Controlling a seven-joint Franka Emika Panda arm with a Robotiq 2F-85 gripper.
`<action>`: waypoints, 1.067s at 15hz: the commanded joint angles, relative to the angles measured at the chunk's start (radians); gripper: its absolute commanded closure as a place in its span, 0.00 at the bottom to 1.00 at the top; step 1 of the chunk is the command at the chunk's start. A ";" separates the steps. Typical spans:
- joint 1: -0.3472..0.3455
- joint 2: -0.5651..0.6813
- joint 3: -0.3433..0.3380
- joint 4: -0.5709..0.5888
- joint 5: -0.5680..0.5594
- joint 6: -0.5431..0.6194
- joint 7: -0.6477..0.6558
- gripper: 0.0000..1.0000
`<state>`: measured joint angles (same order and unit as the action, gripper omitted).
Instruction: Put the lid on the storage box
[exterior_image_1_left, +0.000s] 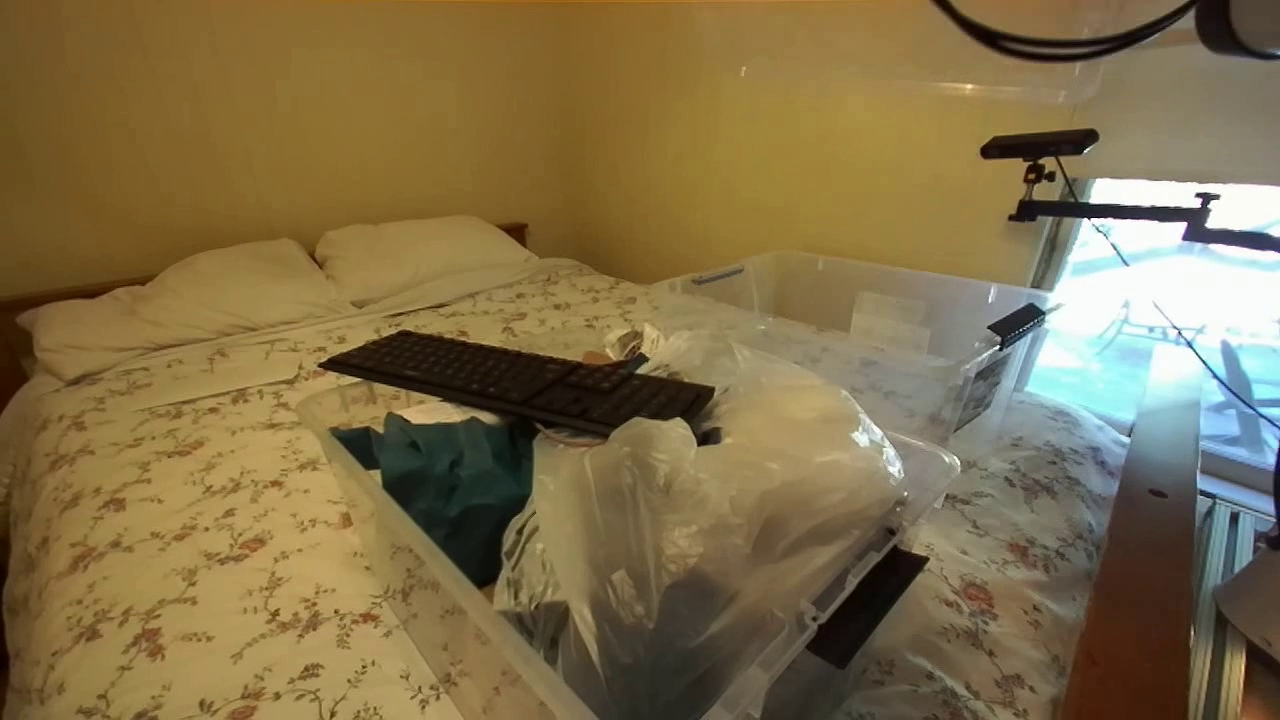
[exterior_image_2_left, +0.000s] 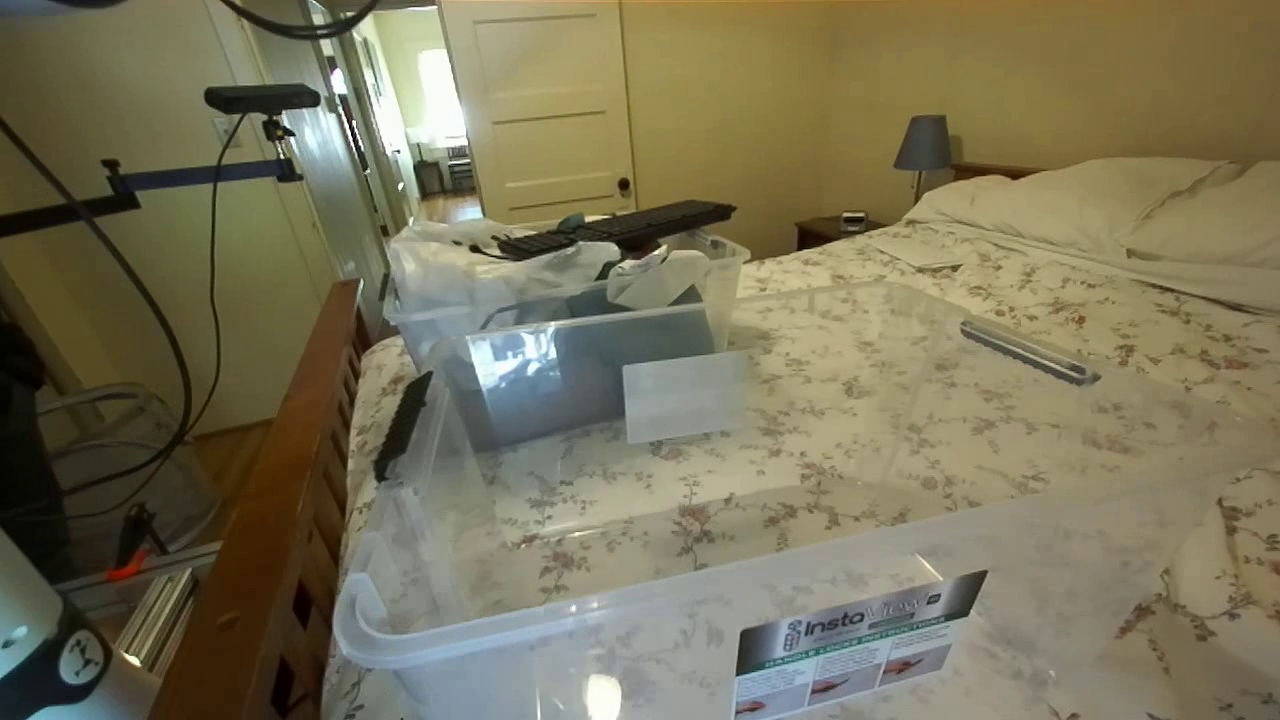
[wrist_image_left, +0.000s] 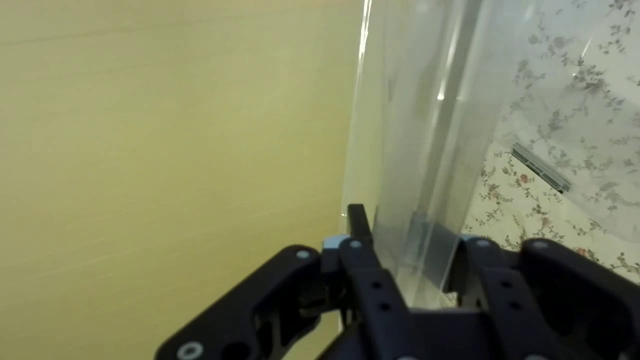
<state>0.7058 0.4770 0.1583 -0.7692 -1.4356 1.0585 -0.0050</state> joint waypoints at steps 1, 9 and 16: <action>0.016 0.128 -0.014 0.111 -0.014 -0.022 0.030 0.94; -0.032 0.202 -0.070 0.106 0.203 -0.046 0.096 0.94; -0.074 0.263 -0.098 0.087 0.201 -0.007 0.227 0.94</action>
<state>0.6454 0.7253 0.0686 -0.7027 -1.2358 1.0472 0.1742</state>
